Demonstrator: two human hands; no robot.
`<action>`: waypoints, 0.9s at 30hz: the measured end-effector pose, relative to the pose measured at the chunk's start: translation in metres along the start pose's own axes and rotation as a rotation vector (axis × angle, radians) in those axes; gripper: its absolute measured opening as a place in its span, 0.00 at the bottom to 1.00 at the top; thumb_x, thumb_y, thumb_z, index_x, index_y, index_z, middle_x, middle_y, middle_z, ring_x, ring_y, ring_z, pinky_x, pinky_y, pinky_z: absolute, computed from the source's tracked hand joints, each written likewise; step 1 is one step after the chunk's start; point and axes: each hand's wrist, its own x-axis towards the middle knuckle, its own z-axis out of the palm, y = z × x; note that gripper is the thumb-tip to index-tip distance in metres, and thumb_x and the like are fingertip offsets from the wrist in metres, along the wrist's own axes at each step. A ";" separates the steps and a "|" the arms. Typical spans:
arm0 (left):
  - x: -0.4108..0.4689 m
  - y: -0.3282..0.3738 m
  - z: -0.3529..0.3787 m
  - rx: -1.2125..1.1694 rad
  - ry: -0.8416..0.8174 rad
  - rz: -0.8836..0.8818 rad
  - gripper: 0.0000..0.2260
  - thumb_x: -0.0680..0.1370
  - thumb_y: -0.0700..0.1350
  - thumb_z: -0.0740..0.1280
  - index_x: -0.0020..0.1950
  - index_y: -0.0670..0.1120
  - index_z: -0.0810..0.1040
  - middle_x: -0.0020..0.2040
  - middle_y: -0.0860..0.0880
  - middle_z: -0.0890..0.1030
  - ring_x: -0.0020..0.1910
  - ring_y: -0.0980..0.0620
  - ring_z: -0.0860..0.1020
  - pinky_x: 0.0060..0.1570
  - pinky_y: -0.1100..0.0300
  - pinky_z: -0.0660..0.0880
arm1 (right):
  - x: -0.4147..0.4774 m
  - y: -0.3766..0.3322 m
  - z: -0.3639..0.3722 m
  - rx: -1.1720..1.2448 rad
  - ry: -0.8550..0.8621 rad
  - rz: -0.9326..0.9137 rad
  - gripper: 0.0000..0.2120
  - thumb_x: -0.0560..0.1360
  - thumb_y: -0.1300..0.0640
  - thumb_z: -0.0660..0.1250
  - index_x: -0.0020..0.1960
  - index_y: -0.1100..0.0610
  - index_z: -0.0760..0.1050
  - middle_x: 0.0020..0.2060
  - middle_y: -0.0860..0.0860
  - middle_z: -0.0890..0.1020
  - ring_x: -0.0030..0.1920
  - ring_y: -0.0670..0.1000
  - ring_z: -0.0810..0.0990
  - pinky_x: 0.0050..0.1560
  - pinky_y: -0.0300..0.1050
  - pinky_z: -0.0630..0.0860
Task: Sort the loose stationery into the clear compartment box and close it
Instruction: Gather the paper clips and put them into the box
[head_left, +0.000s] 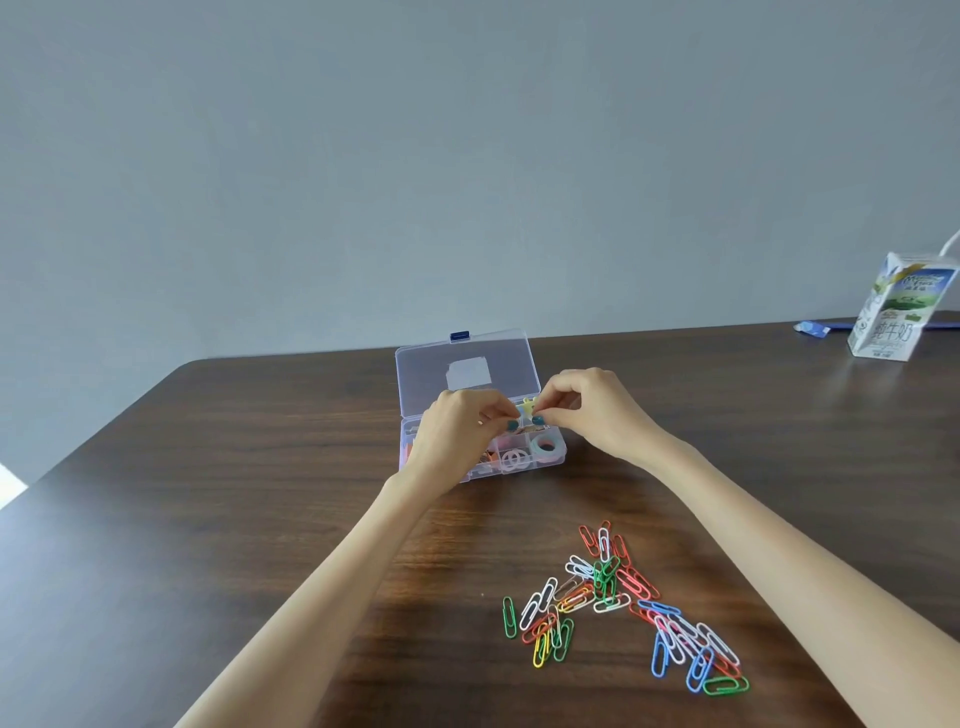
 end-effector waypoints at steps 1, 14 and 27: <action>-0.001 0.000 0.000 -0.033 0.006 -0.014 0.05 0.76 0.41 0.69 0.48 0.48 0.84 0.44 0.53 0.85 0.41 0.59 0.80 0.41 0.70 0.73 | -0.001 -0.001 -0.001 0.002 0.010 0.000 0.02 0.72 0.61 0.73 0.43 0.56 0.82 0.41 0.49 0.83 0.42 0.47 0.80 0.46 0.44 0.79; -0.054 0.027 -0.011 -0.197 0.013 0.025 0.07 0.71 0.37 0.73 0.42 0.49 0.81 0.36 0.59 0.81 0.37 0.61 0.77 0.39 0.69 0.72 | -0.061 -0.029 -0.017 -0.003 -0.008 0.000 0.02 0.71 0.60 0.73 0.43 0.55 0.82 0.40 0.48 0.82 0.42 0.48 0.79 0.44 0.41 0.75; -0.121 0.044 -0.005 -0.133 -0.121 0.073 0.09 0.75 0.39 0.69 0.50 0.53 0.80 0.44 0.59 0.80 0.42 0.61 0.77 0.45 0.63 0.75 | -0.143 -0.038 -0.016 -0.249 -0.199 0.048 0.12 0.78 0.60 0.62 0.57 0.53 0.80 0.50 0.49 0.75 0.47 0.45 0.71 0.52 0.42 0.70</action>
